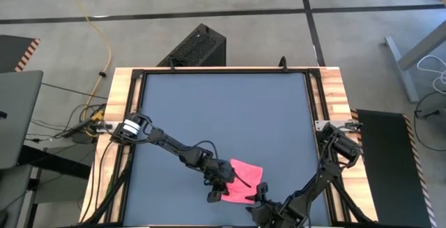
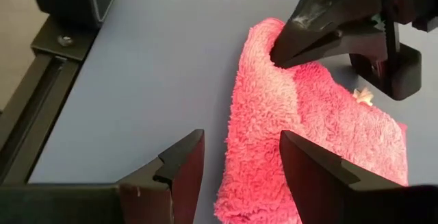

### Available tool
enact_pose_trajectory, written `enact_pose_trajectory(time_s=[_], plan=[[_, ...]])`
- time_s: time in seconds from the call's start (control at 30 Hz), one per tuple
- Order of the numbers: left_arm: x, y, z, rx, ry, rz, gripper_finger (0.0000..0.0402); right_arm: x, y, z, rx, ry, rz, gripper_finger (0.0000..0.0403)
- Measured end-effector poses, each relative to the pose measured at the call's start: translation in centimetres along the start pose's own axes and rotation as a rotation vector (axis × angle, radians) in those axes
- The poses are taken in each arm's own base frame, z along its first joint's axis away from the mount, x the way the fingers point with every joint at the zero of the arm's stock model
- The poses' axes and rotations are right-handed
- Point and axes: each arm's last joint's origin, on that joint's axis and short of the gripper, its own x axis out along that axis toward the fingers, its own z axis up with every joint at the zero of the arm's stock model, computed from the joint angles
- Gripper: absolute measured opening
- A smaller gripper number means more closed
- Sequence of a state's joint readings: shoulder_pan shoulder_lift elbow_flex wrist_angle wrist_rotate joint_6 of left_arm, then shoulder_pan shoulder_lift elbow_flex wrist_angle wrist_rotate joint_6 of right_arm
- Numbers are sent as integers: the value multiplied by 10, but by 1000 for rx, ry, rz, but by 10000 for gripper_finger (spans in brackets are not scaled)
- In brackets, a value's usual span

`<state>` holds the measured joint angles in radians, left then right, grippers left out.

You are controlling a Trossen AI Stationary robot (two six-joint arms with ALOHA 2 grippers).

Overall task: Roll towel
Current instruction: Roll the microfiber towel

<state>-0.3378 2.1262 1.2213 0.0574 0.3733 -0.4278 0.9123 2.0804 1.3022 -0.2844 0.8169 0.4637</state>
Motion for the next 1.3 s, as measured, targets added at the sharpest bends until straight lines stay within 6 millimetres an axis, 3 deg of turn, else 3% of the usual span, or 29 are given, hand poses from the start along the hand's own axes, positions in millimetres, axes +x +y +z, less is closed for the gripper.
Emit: enact_pose_trajectory(time_s=[0.37,0.73,1.0,1.3], plan=[[0,0,0,0,0,0,0,4,-5,-1,35,22,-22,216],[0,0,0,1,-7,10,0,0,-3,-9,219,102,20,209],[0,1,1,8,-22,29,0,3,-4,-9,356,148,47,150],[-3,0,3,75,-23,24,0,4,-6,-9,606,221,67,48]])
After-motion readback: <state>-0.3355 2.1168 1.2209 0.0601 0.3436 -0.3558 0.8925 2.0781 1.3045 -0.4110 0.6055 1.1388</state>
